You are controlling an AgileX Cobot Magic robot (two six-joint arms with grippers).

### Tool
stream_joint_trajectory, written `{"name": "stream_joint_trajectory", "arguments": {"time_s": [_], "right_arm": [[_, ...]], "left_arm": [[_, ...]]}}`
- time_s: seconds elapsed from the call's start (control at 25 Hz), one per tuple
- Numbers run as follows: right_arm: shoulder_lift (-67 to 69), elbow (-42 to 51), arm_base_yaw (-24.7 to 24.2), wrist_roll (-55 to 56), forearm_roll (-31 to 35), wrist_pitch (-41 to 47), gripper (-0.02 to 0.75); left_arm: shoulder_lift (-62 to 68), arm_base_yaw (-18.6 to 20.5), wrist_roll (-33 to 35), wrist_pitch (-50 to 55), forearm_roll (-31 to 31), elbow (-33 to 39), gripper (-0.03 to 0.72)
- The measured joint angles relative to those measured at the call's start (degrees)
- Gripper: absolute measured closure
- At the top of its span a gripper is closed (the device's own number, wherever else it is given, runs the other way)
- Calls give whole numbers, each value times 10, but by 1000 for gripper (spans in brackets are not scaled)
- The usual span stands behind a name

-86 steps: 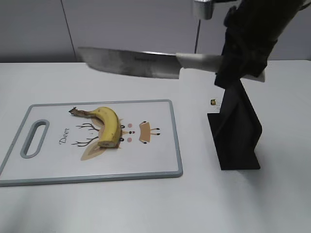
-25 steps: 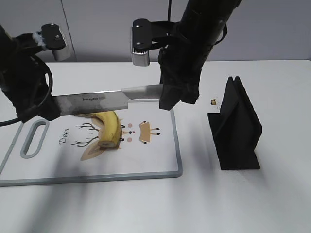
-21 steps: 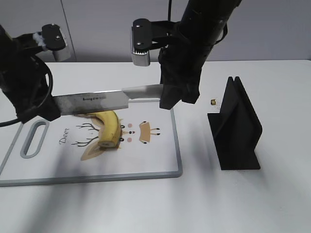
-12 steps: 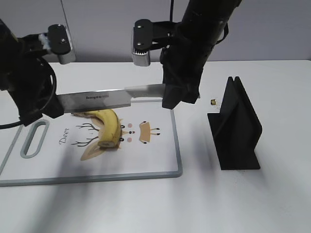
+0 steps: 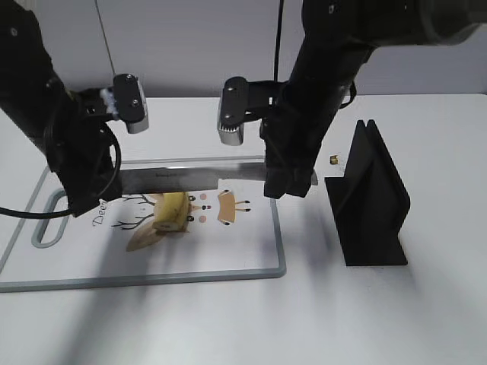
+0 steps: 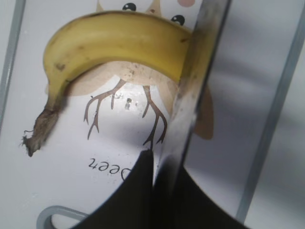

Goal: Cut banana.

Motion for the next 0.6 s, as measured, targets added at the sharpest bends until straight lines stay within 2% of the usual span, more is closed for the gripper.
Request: {"name": "stream_joint_trajectory", "arguments": {"time_s": [0.32, 0.6], "right_arm": [[25, 7, -1, 0, -12, -45, 571], [29, 8, -3, -1, -14, -42, 568]], "left_arm": [[46, 0, 2, -46, 0, 0, 668], [63, 0, 2, -43, -12, 0, 668]]}}
